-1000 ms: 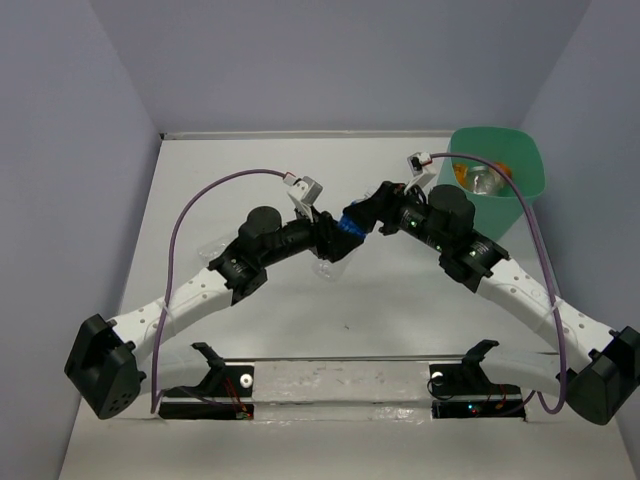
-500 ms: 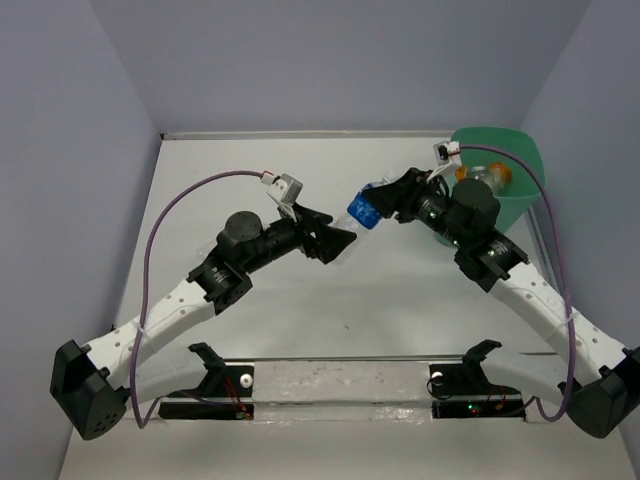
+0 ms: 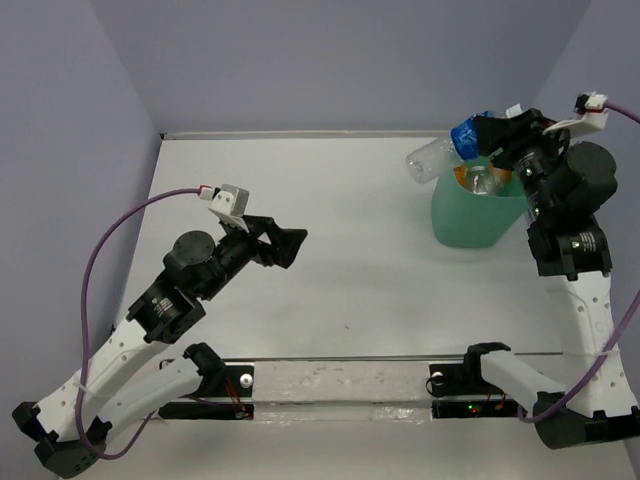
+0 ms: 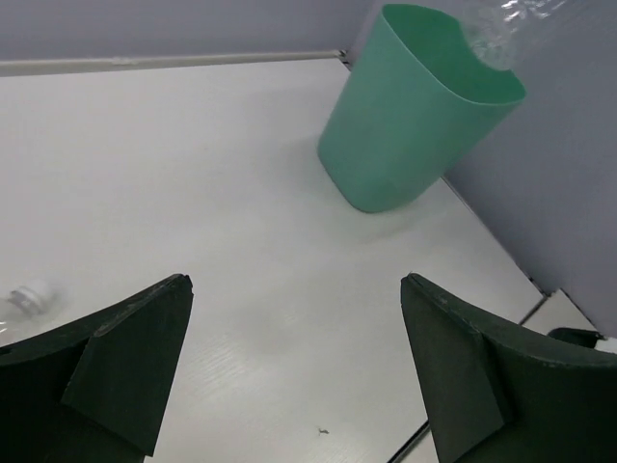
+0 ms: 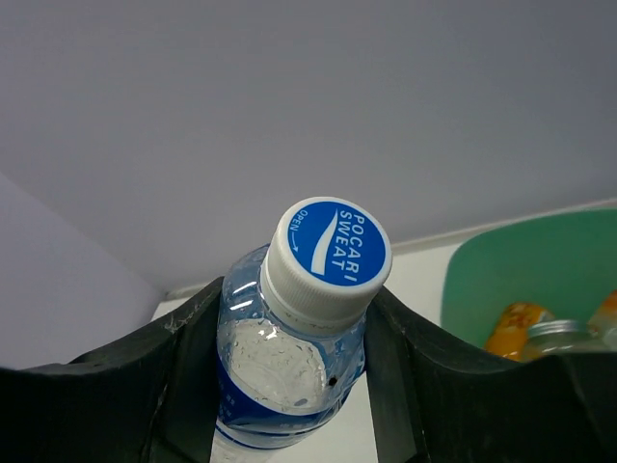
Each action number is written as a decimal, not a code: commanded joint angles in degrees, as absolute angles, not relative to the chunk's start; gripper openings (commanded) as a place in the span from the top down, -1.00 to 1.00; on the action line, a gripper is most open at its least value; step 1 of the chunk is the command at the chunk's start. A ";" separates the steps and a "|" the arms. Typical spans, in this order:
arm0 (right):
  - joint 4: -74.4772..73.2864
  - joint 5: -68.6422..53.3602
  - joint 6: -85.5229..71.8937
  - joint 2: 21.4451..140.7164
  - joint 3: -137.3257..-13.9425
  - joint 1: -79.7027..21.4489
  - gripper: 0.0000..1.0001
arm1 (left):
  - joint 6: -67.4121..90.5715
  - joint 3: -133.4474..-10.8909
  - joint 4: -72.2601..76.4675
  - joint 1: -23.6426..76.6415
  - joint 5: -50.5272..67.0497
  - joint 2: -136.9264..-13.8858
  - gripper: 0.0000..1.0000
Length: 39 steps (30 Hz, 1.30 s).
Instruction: Put the plastic bottles in the bin
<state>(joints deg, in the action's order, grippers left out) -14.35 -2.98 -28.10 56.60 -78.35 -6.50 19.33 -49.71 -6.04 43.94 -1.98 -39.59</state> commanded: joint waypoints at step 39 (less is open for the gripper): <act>-1.33 8.09 -18.89 66.89 -70.94 -43.32 -0.99 | 16.35 -49.92 -21.80 23.13 -20.57 -57.47 -0.98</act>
